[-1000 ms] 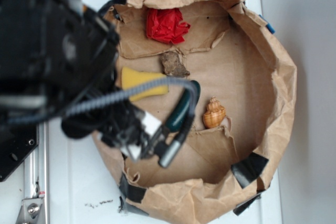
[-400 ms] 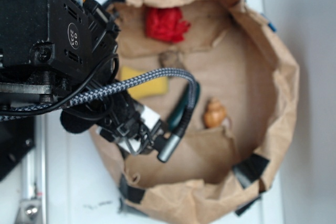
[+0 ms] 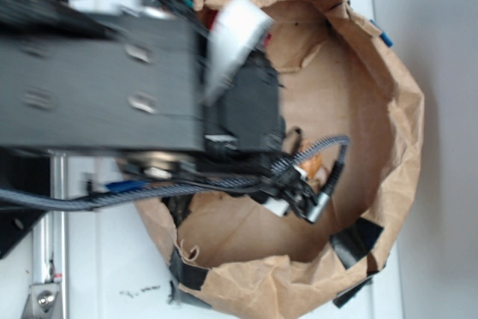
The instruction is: Grab the plastic pickle.
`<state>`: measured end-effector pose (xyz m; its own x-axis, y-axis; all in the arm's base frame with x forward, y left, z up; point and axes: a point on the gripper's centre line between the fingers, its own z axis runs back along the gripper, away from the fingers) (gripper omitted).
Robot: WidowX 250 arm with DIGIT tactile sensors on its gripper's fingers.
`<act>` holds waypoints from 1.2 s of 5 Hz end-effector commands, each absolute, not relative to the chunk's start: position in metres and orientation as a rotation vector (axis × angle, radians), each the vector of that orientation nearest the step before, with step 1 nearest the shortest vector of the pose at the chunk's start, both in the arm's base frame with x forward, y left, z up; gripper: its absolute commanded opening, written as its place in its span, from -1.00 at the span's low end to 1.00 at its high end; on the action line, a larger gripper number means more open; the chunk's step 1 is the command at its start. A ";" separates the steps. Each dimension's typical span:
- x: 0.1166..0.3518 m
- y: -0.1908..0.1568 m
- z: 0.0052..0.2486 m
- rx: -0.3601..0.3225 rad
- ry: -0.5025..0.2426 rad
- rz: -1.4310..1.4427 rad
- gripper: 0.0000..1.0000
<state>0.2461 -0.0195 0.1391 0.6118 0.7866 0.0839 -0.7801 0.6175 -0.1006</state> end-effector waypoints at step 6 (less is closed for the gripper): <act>0.264 -0.010 0.082 -0.163 -0.247 0.967 1.00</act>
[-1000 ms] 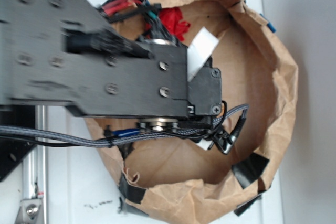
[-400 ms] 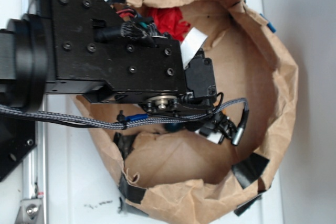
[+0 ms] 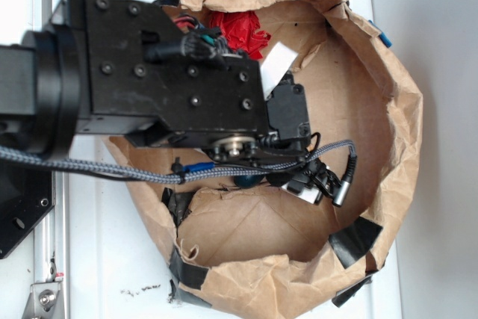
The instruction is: Grab the plastic pickle.
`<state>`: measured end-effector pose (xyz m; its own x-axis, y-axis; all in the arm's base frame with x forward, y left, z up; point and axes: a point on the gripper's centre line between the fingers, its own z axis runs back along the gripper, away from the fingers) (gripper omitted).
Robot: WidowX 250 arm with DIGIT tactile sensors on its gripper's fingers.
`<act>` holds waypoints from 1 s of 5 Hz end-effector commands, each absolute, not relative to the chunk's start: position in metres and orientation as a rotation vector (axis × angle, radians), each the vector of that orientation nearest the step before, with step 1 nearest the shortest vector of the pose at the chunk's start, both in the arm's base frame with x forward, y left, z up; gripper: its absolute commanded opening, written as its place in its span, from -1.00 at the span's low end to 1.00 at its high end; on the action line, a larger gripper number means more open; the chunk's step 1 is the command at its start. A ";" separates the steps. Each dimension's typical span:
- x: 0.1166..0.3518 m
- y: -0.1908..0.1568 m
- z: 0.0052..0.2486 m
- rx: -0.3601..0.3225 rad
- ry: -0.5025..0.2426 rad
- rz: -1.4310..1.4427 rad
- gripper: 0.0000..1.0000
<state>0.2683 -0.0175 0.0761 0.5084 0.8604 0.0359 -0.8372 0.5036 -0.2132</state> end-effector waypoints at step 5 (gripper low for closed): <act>0.273 -0.019 0.057 -0.102 -0.210 0.859 1.00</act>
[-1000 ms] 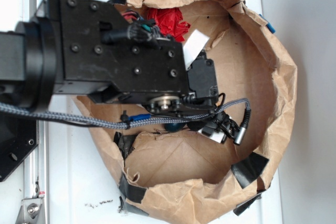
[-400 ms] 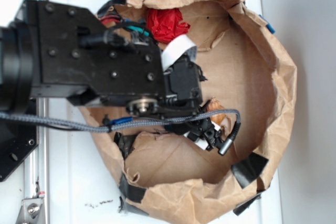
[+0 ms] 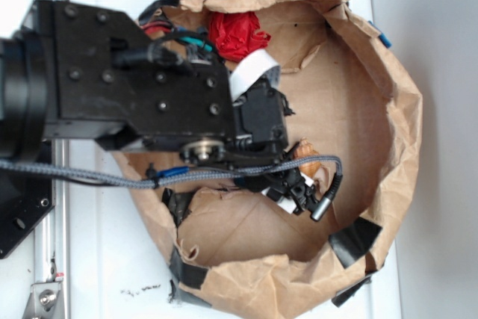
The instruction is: Grab the plastic pickle.
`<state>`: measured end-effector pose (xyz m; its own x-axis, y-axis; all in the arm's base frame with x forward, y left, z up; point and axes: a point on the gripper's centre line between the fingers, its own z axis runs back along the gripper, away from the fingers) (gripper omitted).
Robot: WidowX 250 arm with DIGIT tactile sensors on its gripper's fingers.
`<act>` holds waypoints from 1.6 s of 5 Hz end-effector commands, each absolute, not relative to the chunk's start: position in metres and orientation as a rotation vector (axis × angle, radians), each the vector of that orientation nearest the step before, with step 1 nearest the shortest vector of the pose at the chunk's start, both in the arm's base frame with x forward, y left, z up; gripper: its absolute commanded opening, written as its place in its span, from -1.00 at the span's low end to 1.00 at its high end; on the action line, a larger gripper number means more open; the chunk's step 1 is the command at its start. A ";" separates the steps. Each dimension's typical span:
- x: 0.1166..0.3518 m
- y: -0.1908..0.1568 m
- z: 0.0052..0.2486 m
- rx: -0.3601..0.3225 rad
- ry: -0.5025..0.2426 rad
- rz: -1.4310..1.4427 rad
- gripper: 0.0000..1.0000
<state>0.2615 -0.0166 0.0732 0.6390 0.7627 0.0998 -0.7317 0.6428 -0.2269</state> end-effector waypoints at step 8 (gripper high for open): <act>0.289 -0.018 0.029 -0.121 -0.131 0.786 -1.00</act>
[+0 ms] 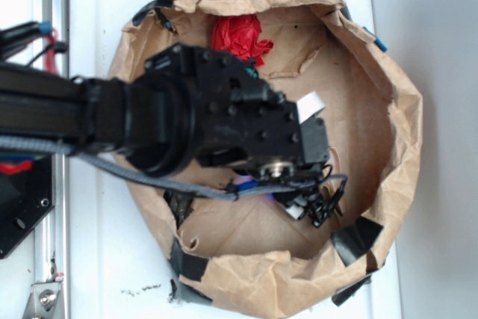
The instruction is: Grab the plastic pickle.
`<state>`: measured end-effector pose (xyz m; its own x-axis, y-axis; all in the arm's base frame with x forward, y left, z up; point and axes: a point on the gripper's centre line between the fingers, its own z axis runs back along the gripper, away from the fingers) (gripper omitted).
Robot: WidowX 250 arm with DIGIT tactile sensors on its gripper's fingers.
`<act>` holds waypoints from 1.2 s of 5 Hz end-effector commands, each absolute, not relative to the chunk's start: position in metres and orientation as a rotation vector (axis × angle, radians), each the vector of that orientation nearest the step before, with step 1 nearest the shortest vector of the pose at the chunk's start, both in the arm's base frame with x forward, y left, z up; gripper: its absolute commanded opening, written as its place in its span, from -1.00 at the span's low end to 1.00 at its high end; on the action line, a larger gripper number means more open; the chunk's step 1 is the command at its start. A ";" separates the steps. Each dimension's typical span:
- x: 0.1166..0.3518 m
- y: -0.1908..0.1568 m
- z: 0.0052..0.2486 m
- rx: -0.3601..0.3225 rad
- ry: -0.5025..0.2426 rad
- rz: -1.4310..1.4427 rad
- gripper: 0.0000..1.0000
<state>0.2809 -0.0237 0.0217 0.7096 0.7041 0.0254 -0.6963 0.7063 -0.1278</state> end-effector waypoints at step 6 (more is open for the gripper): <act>0.239 0.016 0.145 -0.087 0.000 0.538 -1.00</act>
<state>0.2303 0.0061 0.1289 0.8659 0.4946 -0.0748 -0.4990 0.8647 -0.0578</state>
